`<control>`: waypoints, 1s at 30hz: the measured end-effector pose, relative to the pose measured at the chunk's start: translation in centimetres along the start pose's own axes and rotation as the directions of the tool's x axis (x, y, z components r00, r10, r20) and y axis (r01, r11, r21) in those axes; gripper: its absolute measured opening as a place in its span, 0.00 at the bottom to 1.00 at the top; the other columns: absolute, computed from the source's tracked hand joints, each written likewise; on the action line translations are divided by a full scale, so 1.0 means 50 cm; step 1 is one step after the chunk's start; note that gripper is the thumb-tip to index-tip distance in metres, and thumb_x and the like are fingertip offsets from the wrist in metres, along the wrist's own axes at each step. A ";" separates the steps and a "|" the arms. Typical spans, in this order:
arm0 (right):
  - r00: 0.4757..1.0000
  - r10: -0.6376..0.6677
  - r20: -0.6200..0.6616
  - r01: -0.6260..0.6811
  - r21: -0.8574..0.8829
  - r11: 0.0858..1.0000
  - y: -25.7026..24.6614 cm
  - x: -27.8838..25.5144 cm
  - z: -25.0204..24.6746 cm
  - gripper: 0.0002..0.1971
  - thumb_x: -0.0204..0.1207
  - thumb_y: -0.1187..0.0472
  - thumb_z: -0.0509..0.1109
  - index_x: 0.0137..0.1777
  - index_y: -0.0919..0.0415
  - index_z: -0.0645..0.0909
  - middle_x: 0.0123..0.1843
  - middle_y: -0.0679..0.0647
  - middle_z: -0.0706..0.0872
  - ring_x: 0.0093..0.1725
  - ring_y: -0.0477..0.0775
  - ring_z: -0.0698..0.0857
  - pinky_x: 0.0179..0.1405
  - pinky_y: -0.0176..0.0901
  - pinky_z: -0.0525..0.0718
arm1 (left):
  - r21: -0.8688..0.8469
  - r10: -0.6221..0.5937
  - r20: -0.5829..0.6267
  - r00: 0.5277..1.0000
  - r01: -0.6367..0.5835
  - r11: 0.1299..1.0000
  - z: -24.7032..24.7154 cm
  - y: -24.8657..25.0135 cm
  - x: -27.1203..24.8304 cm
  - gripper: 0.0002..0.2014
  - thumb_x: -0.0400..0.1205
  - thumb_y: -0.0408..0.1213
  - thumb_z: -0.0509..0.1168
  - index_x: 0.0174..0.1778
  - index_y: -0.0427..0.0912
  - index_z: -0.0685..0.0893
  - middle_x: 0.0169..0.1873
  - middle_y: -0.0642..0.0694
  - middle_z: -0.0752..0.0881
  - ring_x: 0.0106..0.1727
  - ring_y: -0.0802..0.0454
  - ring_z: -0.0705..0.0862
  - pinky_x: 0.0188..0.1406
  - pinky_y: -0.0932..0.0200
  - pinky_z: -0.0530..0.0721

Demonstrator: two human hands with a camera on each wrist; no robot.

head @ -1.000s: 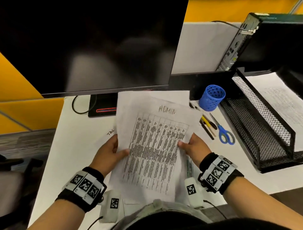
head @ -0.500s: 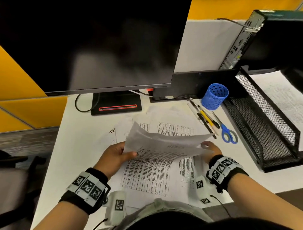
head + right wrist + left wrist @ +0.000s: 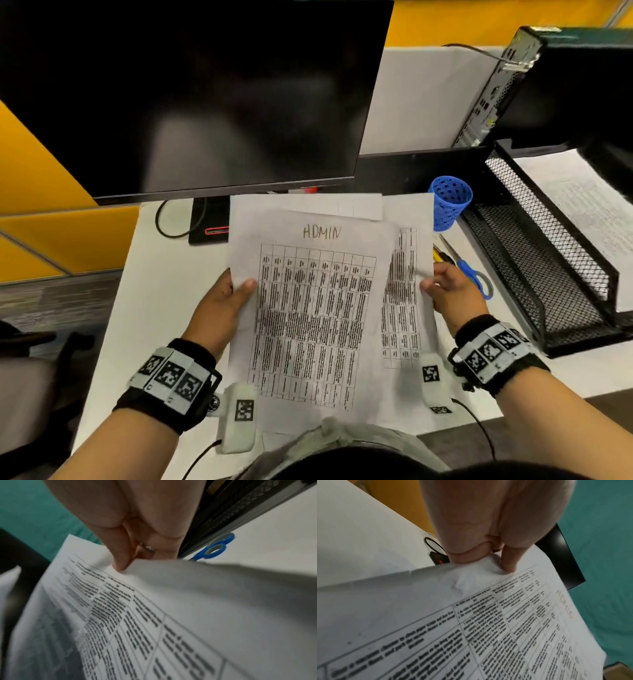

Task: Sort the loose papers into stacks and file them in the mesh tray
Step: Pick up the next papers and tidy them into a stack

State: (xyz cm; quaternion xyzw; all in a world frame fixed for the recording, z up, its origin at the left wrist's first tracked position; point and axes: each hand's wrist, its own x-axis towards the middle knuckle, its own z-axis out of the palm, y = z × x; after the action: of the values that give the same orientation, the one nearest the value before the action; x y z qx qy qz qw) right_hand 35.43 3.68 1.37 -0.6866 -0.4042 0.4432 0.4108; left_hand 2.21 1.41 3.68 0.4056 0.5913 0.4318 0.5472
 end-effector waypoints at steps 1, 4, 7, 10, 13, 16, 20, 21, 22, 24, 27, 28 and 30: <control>1.000 0.000 0.025 -0.002 0.075 0.997 -0.012 -0.007 0.004 0.14 0.77 0.74 0.64 0.40 0.53 0.77 0.37 0.55 0.83 0.37 0.56 0.80 0.40 0.49 0.78 | -0.006 0.003 -0.023 1.000 -0.003 1.000 0.003 0.005 0.008 0.12 0.85 0.36 0.58 0.60 0.54 0.80 0.49 0.55 0.90 0.51 0.57 0.89 0.51 0.59 0.85; 0.993 -0.033 0.114 0.012 0.180 0.984 -0.044 -0.026 0.031 0.13 0.77 0.75 0.63 0.42 0.55 0.79 0.38 0.55 0.86 0.40 0.58 0.83 0.44 0.54 0.80 | -0.045 0.008 -0.052 0.999 -0.010 0.999 0.021 0.023 0.028 0.11 0.85 0.38 0.59 0.62 0.54 0.79 0.59 0.49 0.87 0.60 0.49 0.85 0.65 0.45 0.80; 0.991 -0.086 0.105 0.055 0.267 0.962 -0.077 -0.050 0.061 0.10 0.81 0.68 0.60 0.46 0.56 0.81 0.38 0.47 0.90 0.42 0.53 0.85 0.47 0.48 0.82 | -0.078 0.052 -0.079 0.995 -0.058 0.995 0.049 0.047 0.041 0.08 0.84 0.37 0.60 0.54 0.55 0.78 0.61 0.45 0.86 0.59 0.50 0.85 0.64 0.47 0.80; 0.990 -0.141 -0.021 0.142 0.199 0.970 -0.116 -0.073 0.071 0.17 0.83 0.49 0.55 0.59 0.55 0.81 0.51 0.44 0.88 0.54 0.46 0.84 0.55 0.33 0.79 | -0.103 0.134 -0.159 0.978 -0.152 0.983 0.074 0.082 0.043 0.11 0.83 0.33 0.62 0.54 0.55 0.74 0.55 0.50 0.87 0.59 0.48 0.85 0.66 0.42 0.79; 0.958 -0.285 -0.020 0.285 0.154 0.946 -0.154 -0.087 0.081 0.12 0.82 0.57 0.60 0.62 0.58 0.77 0.51 0.40 0.84 0.50 0.28 0.84 0.48 0.21 0.77 | -0.045 0.271 -0.189 0.944 -0.284 0.958 0.095 0.124 0.030 0.16 0.81 0.30 0.63 0.61 0.51 0.71 0.55 0.52 0.86 0.59 0.52 0.85 0.66 0.43 0.80; 0.936 -0.346 -0.061 0.352 0.157 0.923 -0.174 -0.082 0.089 0.16 0.78 0.69 0.65 0.66 0.61 0.76 0.53 0.40 0.85 0.49 0.26 0.84 0.53 0.23 0.81 | 0.011 0.423 -0.183 0.887 -0.428 0.904 0.109 0.161 0.004 0.17 0.82 0.30 0.63 0.59 0.57 0.73 0.54 0.58 0.84 0.57 0.61 0.84 0.61 0.54 0.83; 0.891 -0.431 -0.142 0.451 0.172 0.876 -0.181 -0.080 0.084 0.16 0.79 0.63 0.64 0.65 0.49 0.74 0.62 0.46 0.85 0.65 0.44 0.82 0.68 0.45 0.78 | 0.045 0.551 -0.192 0.812 -0.553 0.832 0.104 0.170 -0.015 0.13 0.82 0.37 0.60 0.50 0.65 0.74 0.52 0.57 0.84 0.56 0.60 0.83 0.64 0.48 0.82; 0.887 -0.444 -0.125 0.460 0.178 0.870 -0.179 -0.082 0.085 0.17 0.80 0.63 0.62 0.66 0.47 0.74 0.63 0.44 0.85 0.66 0.42 0.81 0.69 0.43 0.77 | 0.021 0.542 -0.180 0.821 -0.548 0.836 0.103 0.163 -0.015 0.12 0.82 0.38 0.60 0.51 0.65 0.75 0.51 0.60 0.84 0.56 0.61 0.83 0.64 0.49 0.81; 0.892 -0.441 -0.097 0.451 0.191 0.872 -0.175 -0.083 0.088 0.16 0.80 0.63 0.62 0.65 0.46 0.75 0.61 0.41 0.86 0.64 0.40 0.82 0.67 0.40 0.78 | -0.006 0.520 -0.161 0.839 -0.528 0.849 0.102 0.155 -0.013 0.13 0.82 0.38 0.59 0.53 0.65 0.76 0.51 0.62 0.86 0.57 0.61 0.84 0.63 0.52 0.81; 0.914 -0.400 -0.059 0.403 0.230 0.886 -0.167 -0.082 0.091 0.14 0.81 0.66 0.62 0.62 0.50 0.79 0.51 0.34 0.89 0.58 0.35 0.84 0.61 0.35 0.79 | -0.025 0.472 -0.136 0.871 -0.480 0.877 0.096 0.142 -0.011 0.14 0.83 0.37 0.59 0.54 0.65 0.79 0.50 0.63 0.88 0.57 0.61 0.85 0.62 0.54 0.82; 0.934 -0.356 -0.032 0.351 0.264 0.898 -0.168 -0.078 0.081 0.13 0.80 0.69 0.63 0.58 0.53 0.81 0.43 0.31 0.90 0.49 0.32 0.87 0.53 0.33 0.82 | -0.006 0.440 -0.151 0.885 -0.446 0.895 0.075 0.141 -0.004 0.15 0.85 0.34 0.58 0.49 0.61 0.85 0.46 0.63 0.90 0.56 0.60 0.86 0.62 0.54 0.81; 0.936 -0.353 -0.020 0.346 0.253 0.903 -0.174 -0.078 0.077 0.14 0.80 0.69 0.63 0.57 0.51 0.82 0.44 0.32 0.91 0.51 0.35 0.87 0.56 0.36 0.83 | -0.009 0.435 -0.149 0.888 -0.441 0.897 0.067 0.144 -0.001 0.15 0.85 0.33 0.59 0.49 0.60 0.85 0.46 0.63 0.90 0.55 0.60 0.86 0.60 0.56 0.82; 0.935 -0.354 0.005 0.342 0.245 0.907 -0.187 -0.077 0.071 0.15 0.80 0.69 0.63 0.56 0.49 0.83 0.47 0.37 0.91 0.57 0.46 0.87 0.63 0.50 0.83 | -0.013 0.410 -0.122 0.904 -0.414 0.910 0.057 0.152 0.006 0.15 0.85 0.34 0.59 0.48 0.59 0.86 0.45 0.61 0.91 0.52 0.61 0.88 0.54 0.60 0.83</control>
State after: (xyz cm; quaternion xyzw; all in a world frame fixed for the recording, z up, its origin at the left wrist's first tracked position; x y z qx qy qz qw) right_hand 29.23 4.02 10.12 -0.5375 -0.4733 0.4254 0.5533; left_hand 5.09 4.14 10.74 0.4848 0.5146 0.5719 0.4161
